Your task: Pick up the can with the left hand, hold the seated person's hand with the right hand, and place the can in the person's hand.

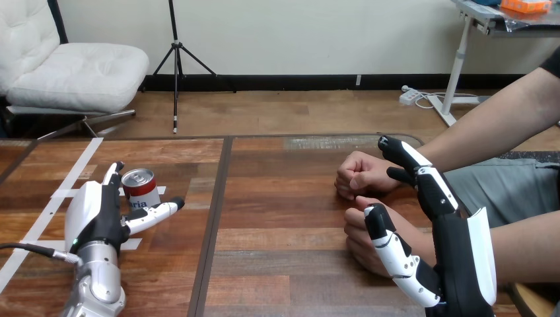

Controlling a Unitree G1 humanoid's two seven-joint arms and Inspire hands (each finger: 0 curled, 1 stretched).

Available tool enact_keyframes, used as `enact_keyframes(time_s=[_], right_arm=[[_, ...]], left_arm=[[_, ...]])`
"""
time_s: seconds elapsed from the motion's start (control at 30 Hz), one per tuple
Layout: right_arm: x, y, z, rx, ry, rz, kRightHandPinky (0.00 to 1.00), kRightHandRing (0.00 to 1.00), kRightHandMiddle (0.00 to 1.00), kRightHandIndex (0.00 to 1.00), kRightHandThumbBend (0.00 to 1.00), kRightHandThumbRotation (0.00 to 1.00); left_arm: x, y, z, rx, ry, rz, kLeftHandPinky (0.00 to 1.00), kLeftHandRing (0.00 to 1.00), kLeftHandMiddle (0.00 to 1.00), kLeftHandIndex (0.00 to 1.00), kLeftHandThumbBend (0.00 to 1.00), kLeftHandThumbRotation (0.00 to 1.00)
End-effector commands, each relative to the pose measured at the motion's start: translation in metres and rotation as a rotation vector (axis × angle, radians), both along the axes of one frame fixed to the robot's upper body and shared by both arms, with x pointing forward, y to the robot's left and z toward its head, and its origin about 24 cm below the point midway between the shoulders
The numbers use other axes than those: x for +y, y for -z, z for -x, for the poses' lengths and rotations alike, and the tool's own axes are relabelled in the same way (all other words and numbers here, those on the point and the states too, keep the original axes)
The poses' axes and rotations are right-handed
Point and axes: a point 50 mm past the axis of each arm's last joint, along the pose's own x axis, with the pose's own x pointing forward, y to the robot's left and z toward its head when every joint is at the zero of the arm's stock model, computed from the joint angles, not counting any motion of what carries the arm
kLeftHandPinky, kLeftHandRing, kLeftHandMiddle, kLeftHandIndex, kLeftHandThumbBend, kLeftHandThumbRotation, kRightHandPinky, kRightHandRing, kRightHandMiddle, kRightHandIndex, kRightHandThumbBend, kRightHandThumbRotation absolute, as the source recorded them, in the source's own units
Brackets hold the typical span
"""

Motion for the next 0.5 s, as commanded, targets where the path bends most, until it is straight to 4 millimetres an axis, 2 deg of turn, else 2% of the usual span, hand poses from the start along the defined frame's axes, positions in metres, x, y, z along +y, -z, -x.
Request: enact_keyframes(time_s=[0.0, 0.47], right_arm=[[0.0009, -0.0164, -0.0069, -0.087, -0.003, -0.003, 0.79, 0.85, 0.85, 0.83, 0.52, 0.69], [0.0, -0.0163, -0.0067, -0.084, -0.003, 0.0, 0.8, 0.85, 0.85, 0.83, 0.53, 0.69]], left_arm=[[0.0001, -0.0342, -0.0264, -0.107, 0.041, -0.04, 0.75, 0.86, 0.91, 0.92, 0.9, 0.42], [0.0016, -0.0321, -0.0278, -0.092, 0.032, -0.047, 0.74, 0.85, 0.9, 0.91, 0.87, 0.4]])
